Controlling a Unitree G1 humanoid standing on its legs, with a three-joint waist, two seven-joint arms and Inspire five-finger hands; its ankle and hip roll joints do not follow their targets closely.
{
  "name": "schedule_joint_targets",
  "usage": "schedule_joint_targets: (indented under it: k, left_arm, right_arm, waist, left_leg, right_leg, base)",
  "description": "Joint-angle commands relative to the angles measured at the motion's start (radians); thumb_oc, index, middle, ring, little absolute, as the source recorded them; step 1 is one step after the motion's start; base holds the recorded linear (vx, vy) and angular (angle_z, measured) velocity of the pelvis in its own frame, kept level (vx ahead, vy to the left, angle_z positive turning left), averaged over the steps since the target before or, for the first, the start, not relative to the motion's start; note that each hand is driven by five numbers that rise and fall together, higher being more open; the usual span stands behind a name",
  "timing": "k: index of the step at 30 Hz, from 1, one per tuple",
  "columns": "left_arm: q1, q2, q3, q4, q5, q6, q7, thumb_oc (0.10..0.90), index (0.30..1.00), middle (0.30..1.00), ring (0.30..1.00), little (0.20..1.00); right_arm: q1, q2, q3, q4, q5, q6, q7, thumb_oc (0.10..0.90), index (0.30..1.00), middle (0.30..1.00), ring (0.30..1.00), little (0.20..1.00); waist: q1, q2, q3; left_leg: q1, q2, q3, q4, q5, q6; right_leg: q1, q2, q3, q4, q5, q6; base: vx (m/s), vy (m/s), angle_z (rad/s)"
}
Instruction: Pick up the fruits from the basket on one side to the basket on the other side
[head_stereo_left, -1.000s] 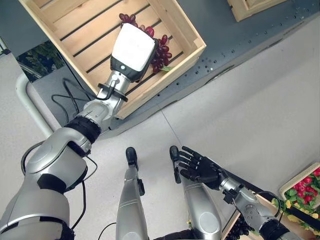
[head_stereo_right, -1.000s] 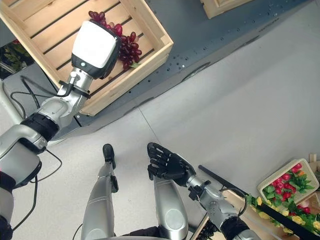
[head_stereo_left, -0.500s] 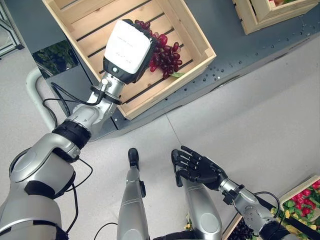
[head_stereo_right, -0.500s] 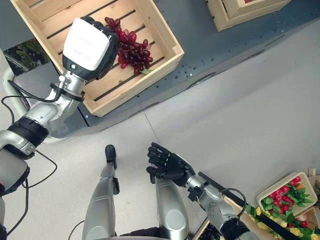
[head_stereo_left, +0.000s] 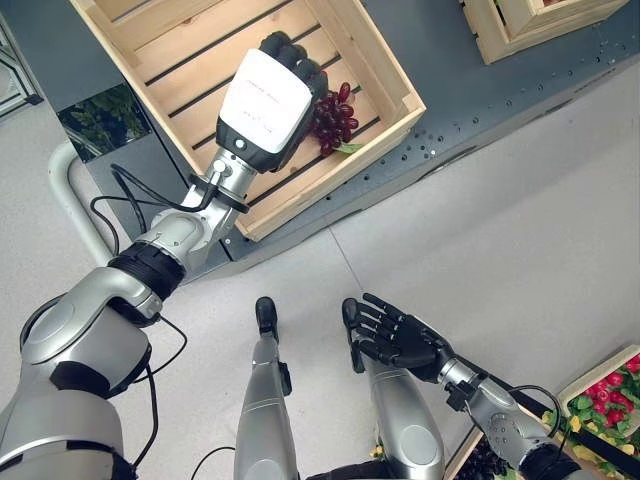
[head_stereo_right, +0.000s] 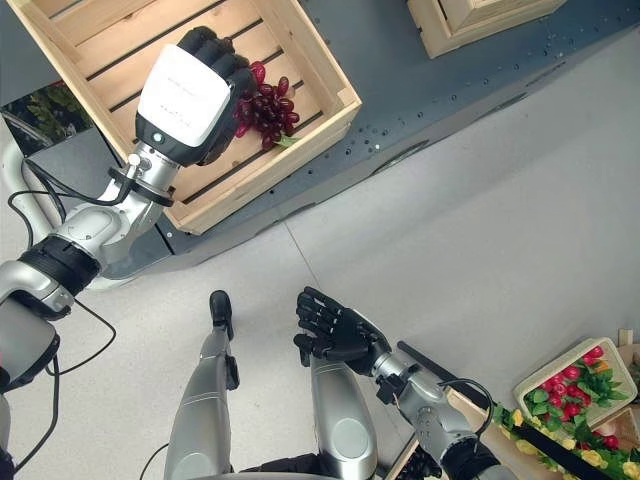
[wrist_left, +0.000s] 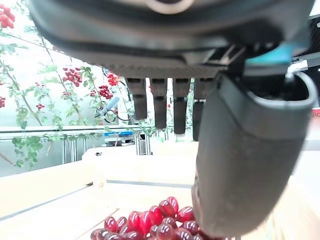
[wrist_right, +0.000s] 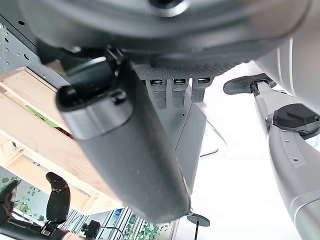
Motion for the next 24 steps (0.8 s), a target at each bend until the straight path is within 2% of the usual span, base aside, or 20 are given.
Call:
schedule_joint_targets:
  k: [1,8,17,24]
  left_arm:
    - [-0.12,0.008,0.068,-0.051,0.052,0.031,0.034,0.8,0.9,0.9,0.9,0.9]
    - [-0.146,-0.003,0.045,-0.035,0.054,0.054,-0.01,0.8,0.9,0.9,0.9,0.9]
    - [-0.173,-0.038,-0.008,0.04,0.001,0.087,-0.154,0.8,0.9,0.9,0.9,0.9]
    - [-0.231,-0.088,-0.054,0.189,-0.036,0.085,-0.158,0.8,0.9,0.9,0.9,0.9]
  right_arm:
    - [0.05,-0.012,-0.045,-0.087,0.042,-0.024,0.033,0.8,0.9,0.9,0.9,0.9]
    - [0.046,-0.015,-0.043,-0.083,0.051,-0.025,0.029,0.8,0.9,0.9,0.9,0.9]
    - [0.037,-0.018,-0.045,-0.093,0.056,-0.03,-0.004,0.8,0.9,0.9,0.9,0.9]
    - [0.021,-0.008,-0.044,-0.071,0.071,-0.041,-0.001,0.8,0.9,0.9,0.9,0.9]
  waist:
    - [-0.013,-0.001,-0.008]
    - [-0.022,0.003,-0.008]
    - [-0.042,0.009,-0.008]
    - [-0.065,-0.009,-0.008]
  left_leg:
    - [-0.022,-0.01,0.036,0.111,-0.086,0.039]
    - [-0.044,-0.011,0.04,0.129,-0.088,0.038]
    - [-0.087,-0.017,0.05,0.146,-0.085,0.043]
    - [-0.13,-0.011,0.068,0.172,-0.088,0.045]
  right_leg:
    - [0.085,0.017,-0.009,-0.224,0.188,-0.05]
    - [0.065,0.014,-0.007,-0.213,0.188,-0.051]
    - [0.012,0.011,0.006,-0.192,0.196,-0.047]
    - [-0.036,0.009,0.015,-0.18,0.211,-0.04]
  base:
    - [0.03,-0.006,0.01]
    - [0.02,0.002,-0.01]
    - [0.01,0.015,-0.03]
    - [0.0,-0.003,-0.04]
